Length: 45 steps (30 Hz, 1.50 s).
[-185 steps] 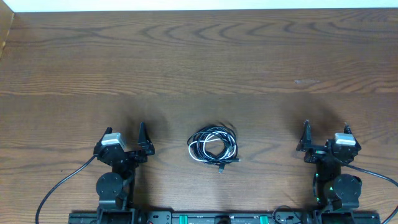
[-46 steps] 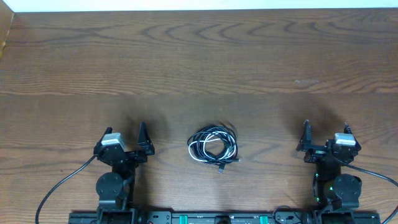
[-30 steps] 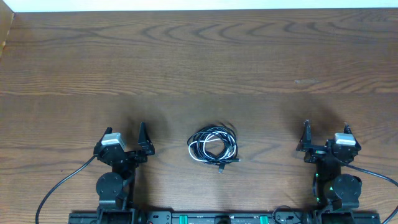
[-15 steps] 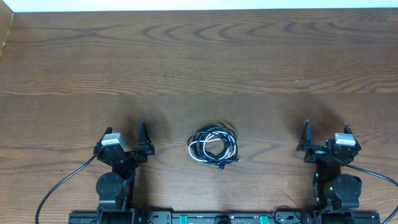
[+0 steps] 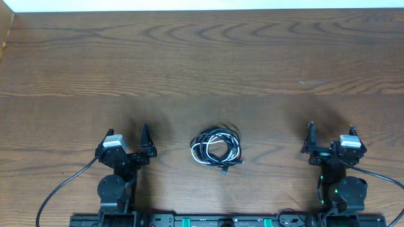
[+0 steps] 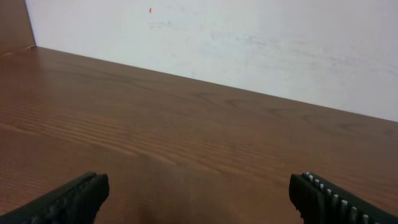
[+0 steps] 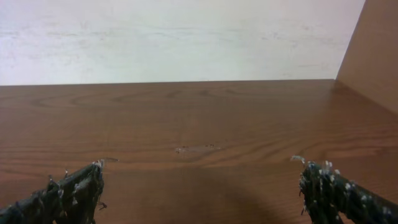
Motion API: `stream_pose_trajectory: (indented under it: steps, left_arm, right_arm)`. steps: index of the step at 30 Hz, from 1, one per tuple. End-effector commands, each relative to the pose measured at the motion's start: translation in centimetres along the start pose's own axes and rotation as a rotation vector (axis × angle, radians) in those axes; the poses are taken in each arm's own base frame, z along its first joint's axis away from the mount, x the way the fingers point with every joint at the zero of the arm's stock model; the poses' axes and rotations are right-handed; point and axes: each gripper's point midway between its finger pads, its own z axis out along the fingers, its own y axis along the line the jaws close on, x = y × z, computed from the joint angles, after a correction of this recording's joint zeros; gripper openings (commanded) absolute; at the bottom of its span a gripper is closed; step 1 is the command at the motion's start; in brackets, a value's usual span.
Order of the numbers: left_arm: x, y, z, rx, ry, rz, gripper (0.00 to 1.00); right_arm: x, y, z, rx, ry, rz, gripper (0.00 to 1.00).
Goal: Untangle cables
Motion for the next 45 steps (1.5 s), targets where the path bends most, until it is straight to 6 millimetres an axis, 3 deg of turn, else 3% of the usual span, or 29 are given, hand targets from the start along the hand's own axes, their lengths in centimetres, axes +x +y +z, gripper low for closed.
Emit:
stream_pose_trajectory:
  steps: [1,38,45]
  left_arm:
    - [1.6,0.7,0.0,-0.03,0.052,-0.001,0.98]
    - [1.6,0.7,0.1,-0.029,0.052,-0.002,0.98]
    - [1.1,-1.1,0.0,0.074,0.038,-0.006,0.98]
  right_arm:
    - [0.1,-0.2,0.0,0.011,0.001,-0.014,0.99]
    - [0.1,-0.2,0.0,0.011,0.0,-0.014,0.99]
    - [0.3,0.6,0.0,-0.035,0.007,0.004,0.99]
